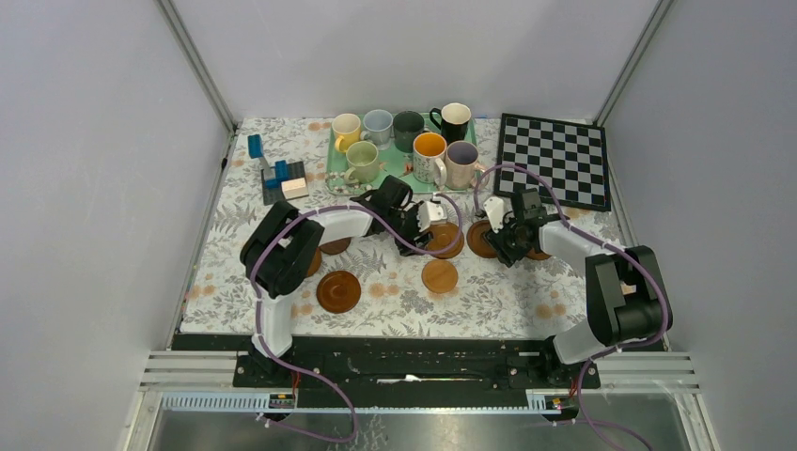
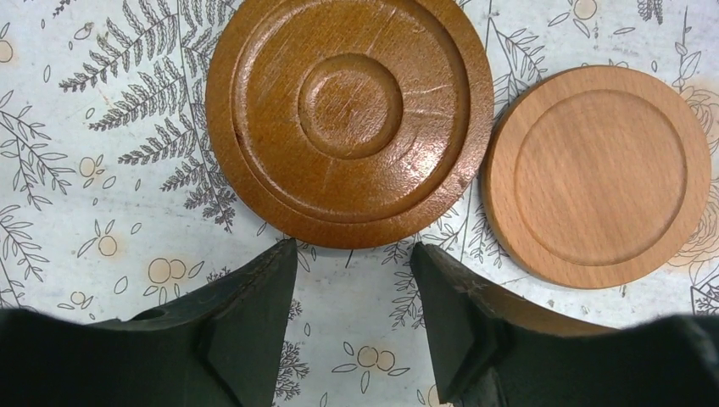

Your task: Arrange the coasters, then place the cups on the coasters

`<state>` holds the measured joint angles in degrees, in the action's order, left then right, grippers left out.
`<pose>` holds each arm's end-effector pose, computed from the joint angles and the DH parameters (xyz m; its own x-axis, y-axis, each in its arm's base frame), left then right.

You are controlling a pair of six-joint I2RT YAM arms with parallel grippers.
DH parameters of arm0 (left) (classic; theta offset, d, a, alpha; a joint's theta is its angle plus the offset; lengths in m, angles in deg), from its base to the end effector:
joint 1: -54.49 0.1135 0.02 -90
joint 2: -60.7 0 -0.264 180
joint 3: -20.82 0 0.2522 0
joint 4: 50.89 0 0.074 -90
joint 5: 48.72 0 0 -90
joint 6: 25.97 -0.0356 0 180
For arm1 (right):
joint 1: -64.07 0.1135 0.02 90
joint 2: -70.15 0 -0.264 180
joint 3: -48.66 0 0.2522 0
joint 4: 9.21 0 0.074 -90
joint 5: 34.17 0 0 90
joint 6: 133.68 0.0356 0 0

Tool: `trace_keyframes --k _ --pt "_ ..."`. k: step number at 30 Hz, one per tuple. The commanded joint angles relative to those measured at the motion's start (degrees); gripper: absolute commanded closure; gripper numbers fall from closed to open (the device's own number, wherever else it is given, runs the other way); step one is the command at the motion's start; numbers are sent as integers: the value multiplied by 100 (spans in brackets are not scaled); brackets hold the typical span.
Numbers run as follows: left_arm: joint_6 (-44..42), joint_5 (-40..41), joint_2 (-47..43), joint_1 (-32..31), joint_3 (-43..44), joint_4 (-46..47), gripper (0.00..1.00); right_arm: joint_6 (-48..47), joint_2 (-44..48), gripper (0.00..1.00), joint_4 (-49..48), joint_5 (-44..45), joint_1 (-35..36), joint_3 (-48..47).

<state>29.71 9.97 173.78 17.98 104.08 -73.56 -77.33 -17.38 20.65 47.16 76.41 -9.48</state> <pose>0.3152 -0.2564 0.1481 -0.0966 0.6708 -0.7353 0.9893 0.1456 0.0028 0.2765 0.0660 0.1596 -0.5401 -0.6789 -0.4974 -0.7038 0.6884 -0.1755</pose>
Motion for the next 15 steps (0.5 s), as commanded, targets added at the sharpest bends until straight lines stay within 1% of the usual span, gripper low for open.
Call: trace_keyframes --k 1,5,7,10,13,15 --pt "159 -73 -180 103 91 127 39 -47 500 46 314 -191 53 -34" --pt "432 -292 -840 463 -154 -60 34 -9 862 44 564 -535 175 -191" --pt "626 -373 -1234 734 -408 -138 33 86 993 44 571 -572 428 -218" --pt "774 -359 -1822 1172 -799 -292 30 287 1062 43 422 -569 999 -197" --pt "958 3 -2330 1667 -1116 -389 29 514 872 43 229 -454 1657 -243" --pt "1079 413 -2505 1927 -1289 -405 29 672 646 43 91 -373 1915 -334"
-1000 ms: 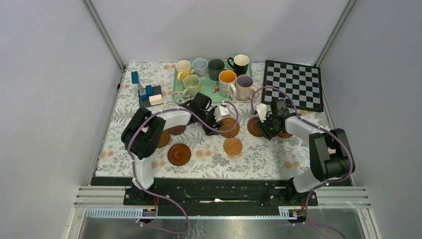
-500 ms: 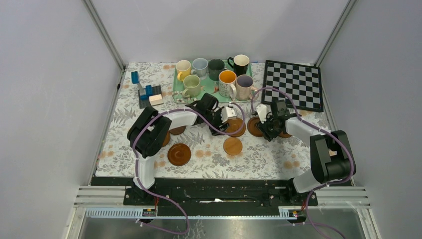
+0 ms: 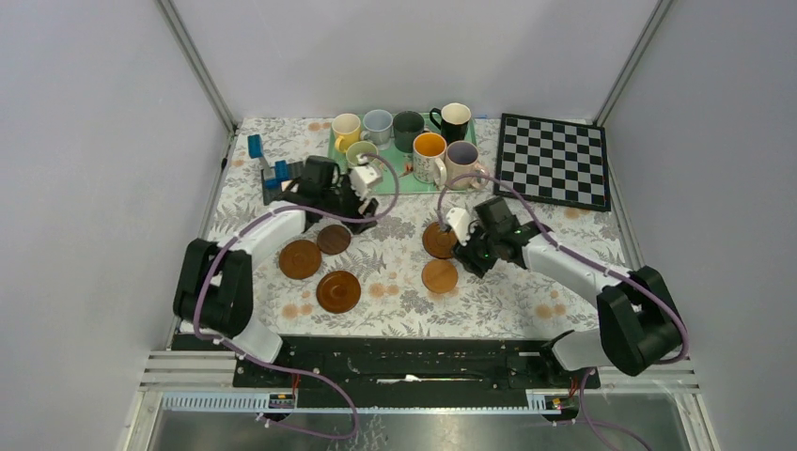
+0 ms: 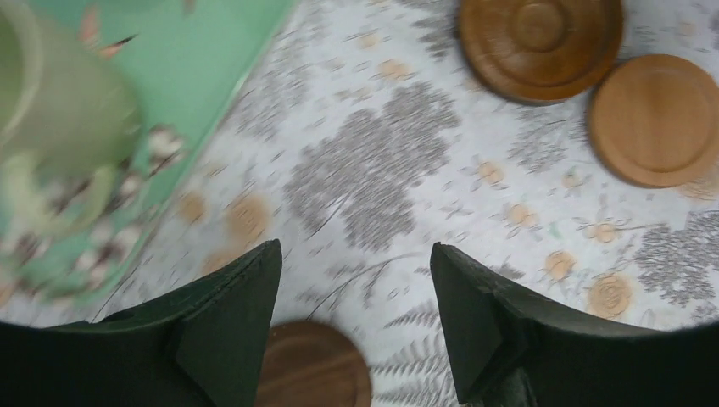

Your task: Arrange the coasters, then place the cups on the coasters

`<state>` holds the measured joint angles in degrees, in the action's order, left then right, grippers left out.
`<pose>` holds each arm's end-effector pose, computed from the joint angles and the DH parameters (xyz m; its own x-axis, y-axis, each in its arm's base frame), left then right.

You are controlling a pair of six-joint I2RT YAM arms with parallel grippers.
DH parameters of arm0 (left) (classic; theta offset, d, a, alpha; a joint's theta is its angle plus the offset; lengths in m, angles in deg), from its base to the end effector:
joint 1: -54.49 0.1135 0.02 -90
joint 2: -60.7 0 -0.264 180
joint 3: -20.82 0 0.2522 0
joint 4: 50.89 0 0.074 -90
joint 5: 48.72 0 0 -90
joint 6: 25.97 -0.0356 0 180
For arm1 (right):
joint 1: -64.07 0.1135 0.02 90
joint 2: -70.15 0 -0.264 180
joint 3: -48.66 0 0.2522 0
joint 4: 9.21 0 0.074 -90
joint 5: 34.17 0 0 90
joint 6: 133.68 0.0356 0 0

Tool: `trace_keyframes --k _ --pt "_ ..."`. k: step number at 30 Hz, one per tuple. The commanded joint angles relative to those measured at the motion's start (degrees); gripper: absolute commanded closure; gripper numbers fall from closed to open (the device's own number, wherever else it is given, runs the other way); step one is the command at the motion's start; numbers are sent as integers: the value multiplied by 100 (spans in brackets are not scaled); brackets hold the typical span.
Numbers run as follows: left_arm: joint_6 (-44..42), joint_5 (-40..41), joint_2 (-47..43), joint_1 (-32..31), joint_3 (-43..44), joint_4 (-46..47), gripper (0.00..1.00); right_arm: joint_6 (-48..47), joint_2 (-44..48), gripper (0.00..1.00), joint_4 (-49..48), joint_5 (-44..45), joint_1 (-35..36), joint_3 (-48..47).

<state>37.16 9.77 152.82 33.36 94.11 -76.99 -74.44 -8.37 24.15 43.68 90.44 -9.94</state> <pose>0.3126 -0.1408 0.2222 -0.2927 0.5262 -0.7984 0.8798 0.4753 -0.0093 0.2382 0.1265 0.1991 -0.3374 -0.7253 -0.6001 -0.8373 0.5225 -0.1608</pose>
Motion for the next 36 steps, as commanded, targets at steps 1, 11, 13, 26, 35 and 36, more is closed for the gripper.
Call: trace_keyframes --k 1,11,13,26,35,36 --pt "370 518 -472 627 -365 -85 29 473 -365 43 -344 -7 605 -341" --pt "510 717 -503 1798 -567 -209 26 496 -1313 44 -994 189 1235 -590" --pt "559 779 -489 1888 -589 -154 26 545 -1446 45 -1039 300 1314 -604" --pt "540 928 201 2065 -364 -199 26 696 -1422 59 -986 16 1856 -198" --pt "592 766 58 2104 -441 -317 27 733 -2472 62 -1030 160 2235 -1291" --pt "597 752 20 2104 -454 -345 27 756 -2594 62 -1012 159 2279 -1439"
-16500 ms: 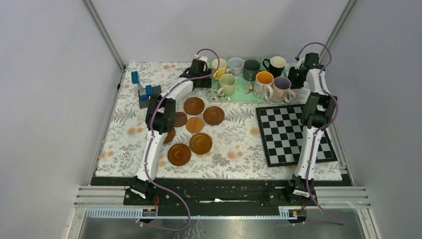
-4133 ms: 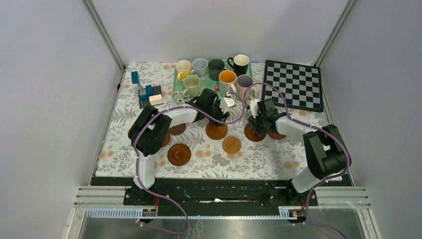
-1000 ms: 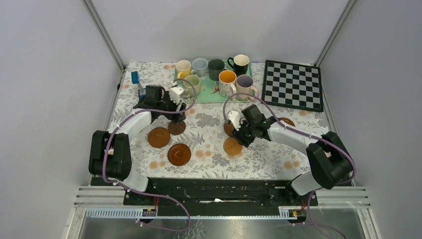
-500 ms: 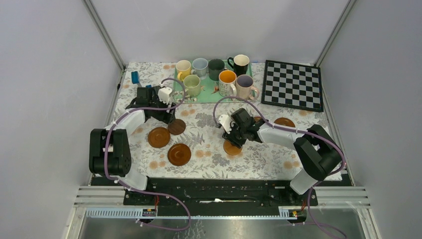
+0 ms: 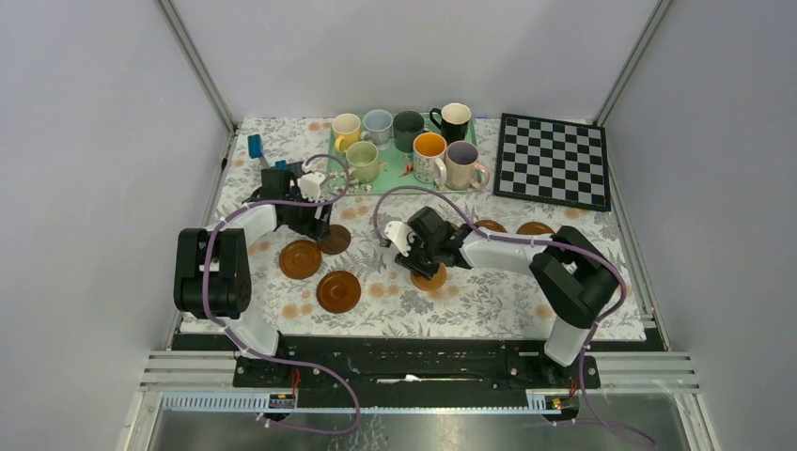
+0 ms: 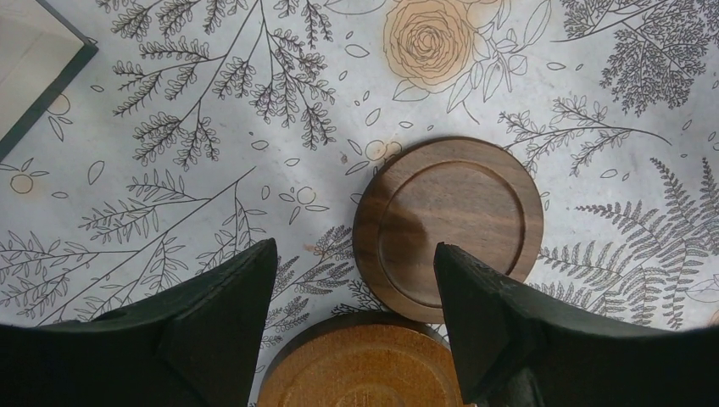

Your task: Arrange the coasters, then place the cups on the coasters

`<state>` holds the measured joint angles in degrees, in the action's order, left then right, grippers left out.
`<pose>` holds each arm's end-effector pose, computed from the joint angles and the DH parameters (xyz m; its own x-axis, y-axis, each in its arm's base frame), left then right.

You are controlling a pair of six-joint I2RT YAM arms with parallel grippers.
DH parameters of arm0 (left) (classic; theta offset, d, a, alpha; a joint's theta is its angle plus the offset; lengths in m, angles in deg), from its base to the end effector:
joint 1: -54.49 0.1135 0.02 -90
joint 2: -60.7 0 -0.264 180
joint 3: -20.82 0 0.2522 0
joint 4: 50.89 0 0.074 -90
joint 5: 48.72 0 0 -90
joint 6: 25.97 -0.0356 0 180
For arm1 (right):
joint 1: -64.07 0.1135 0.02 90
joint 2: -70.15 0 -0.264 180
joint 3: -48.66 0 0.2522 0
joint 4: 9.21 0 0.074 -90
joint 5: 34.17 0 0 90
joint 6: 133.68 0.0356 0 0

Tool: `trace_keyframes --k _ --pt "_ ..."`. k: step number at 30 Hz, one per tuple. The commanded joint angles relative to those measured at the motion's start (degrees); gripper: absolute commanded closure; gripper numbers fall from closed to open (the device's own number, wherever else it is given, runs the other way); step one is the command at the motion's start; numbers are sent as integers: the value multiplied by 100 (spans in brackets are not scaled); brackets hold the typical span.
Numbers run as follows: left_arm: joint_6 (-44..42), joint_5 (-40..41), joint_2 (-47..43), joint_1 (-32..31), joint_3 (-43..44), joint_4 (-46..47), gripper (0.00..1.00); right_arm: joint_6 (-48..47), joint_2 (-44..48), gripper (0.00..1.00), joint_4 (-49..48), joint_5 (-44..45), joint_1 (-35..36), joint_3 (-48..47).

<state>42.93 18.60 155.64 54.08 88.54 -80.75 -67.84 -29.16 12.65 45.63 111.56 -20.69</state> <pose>0.3250 -0.0161 0.1715 -0.7053 0.3372 -0.6236 0.5038 0.8572 -0.1063 0.2309 0.2612 0.1624 -0.1574 -0.7679 -0.6210 -0.9468 0.2960 -0.1260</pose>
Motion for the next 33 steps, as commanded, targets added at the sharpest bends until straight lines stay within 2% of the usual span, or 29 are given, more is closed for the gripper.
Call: trace_keyframes --k 1,9,16,27,33 --pt "30 -149 -302 155 98 14 27 123 -634 62 158 -35 206 -492" --pt "129 -170 -347 343 151 -79 27 218 -1244 62 115 -247 605 -1411" --pt "277 -309 -57 346 324 -19 28 146 -1464 62 66 -542 800 -1455" --pt "132 -362 406 284 511 -192 35 377 -2002 61 -248 365 781 -2060" --pt "494 -391 470 406 536 -59 39 422 -2350 60 -406 349 701 -2467"
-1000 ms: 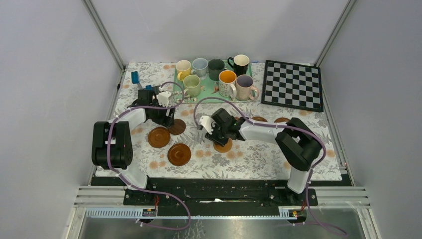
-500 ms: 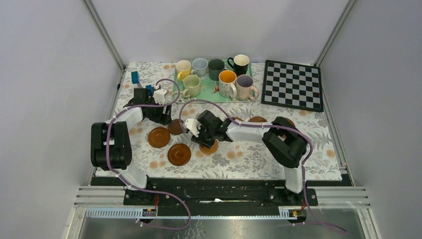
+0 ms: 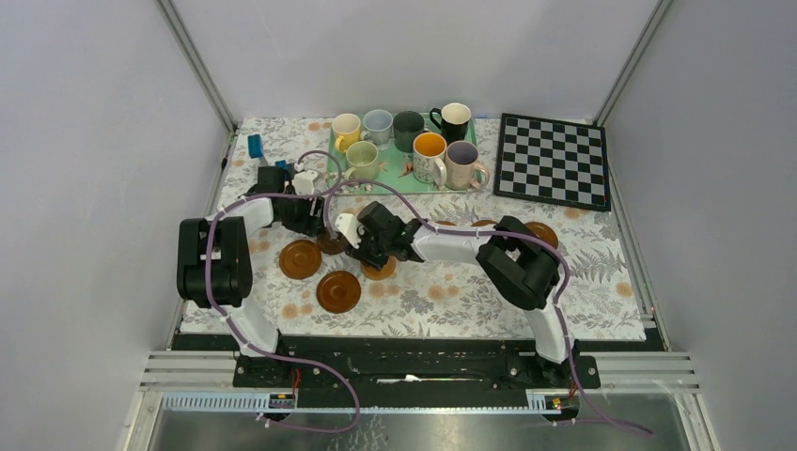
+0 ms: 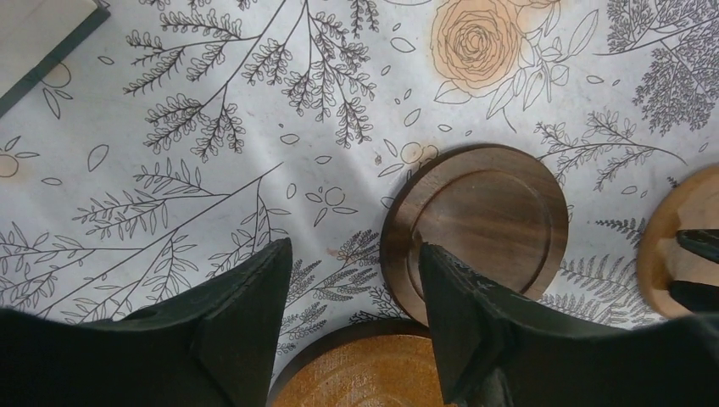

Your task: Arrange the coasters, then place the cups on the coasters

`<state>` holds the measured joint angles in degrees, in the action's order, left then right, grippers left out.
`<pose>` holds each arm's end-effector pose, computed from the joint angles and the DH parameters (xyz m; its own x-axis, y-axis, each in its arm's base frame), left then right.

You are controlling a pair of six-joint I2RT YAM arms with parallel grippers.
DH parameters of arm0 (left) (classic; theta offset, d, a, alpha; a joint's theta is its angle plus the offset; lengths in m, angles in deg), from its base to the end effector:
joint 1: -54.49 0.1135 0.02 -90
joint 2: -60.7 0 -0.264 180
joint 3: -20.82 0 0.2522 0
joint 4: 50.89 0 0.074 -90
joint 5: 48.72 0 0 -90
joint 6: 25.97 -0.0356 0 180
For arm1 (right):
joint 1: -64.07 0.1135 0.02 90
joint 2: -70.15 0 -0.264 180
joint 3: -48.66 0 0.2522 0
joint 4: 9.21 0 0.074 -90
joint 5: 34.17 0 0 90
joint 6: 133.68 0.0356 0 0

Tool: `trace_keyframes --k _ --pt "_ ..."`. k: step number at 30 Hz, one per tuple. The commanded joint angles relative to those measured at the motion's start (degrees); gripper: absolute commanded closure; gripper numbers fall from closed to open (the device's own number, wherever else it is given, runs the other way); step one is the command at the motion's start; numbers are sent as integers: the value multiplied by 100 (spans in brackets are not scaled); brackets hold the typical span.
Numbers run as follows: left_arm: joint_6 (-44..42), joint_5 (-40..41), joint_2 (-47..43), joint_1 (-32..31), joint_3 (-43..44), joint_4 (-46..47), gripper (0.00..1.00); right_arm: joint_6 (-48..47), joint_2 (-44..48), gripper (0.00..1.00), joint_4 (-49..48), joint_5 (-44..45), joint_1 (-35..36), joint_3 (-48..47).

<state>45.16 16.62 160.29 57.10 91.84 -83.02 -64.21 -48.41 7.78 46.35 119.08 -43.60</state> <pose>0.3378 0.0005 0.1605 -0.7718 0.2591 -0.5808 0.4356 0.8807 -0.1860 0.2542 0.3734 0.1588 -0.0607 -0.6900 -0.7213 -0.9590 0.2407 -0.1495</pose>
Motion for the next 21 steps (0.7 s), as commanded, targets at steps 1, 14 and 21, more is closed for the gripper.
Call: trace_keyframes --k 1,14,21 --pt "331 -233 -26 144 207 189 39 69 -495 61 84 259 -44 -279" --pt "1301 -629 -1372 857 260 195 31 407 -1590 60 230 77 113 -1822" --pt "1380 -707 -1399 1406 457 -358 31 574 -2315 60 417 -14 340 -3063"
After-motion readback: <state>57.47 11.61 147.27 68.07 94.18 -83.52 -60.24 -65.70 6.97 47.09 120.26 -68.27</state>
